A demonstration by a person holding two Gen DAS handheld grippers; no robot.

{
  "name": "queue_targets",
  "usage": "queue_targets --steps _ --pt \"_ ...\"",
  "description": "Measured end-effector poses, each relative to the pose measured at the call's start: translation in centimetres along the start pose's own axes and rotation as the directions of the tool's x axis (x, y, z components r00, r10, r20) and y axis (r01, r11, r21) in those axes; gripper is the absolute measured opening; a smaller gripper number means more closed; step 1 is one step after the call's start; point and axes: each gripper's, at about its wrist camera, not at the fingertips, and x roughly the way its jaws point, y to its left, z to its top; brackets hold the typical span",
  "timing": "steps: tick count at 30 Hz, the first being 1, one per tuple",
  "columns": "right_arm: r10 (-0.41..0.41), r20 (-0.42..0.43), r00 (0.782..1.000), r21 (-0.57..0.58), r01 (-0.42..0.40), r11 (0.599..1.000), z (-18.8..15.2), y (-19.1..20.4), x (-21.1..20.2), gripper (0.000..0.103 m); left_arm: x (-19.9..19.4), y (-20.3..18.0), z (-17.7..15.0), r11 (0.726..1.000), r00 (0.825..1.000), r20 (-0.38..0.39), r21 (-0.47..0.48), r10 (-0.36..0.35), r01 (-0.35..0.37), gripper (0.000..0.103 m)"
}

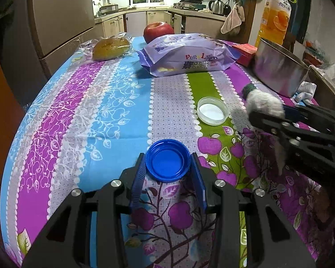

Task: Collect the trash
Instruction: 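Grasp the blue bottle cap with the left tool while the right tool grasps the white towel, then carry the blue cap and white towel over the green bin with both tools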

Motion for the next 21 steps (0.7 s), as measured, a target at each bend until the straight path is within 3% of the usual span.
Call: queue_targets --steps 21 --pt "-0.094 0.123 0.988 0.101 0.081 0.992 -6.0 1.4 -9.4 0.036 -0.2 -0.3 -0.2 1.000 1.000 0.002 -0.002 0.013 -0.013 0.038"
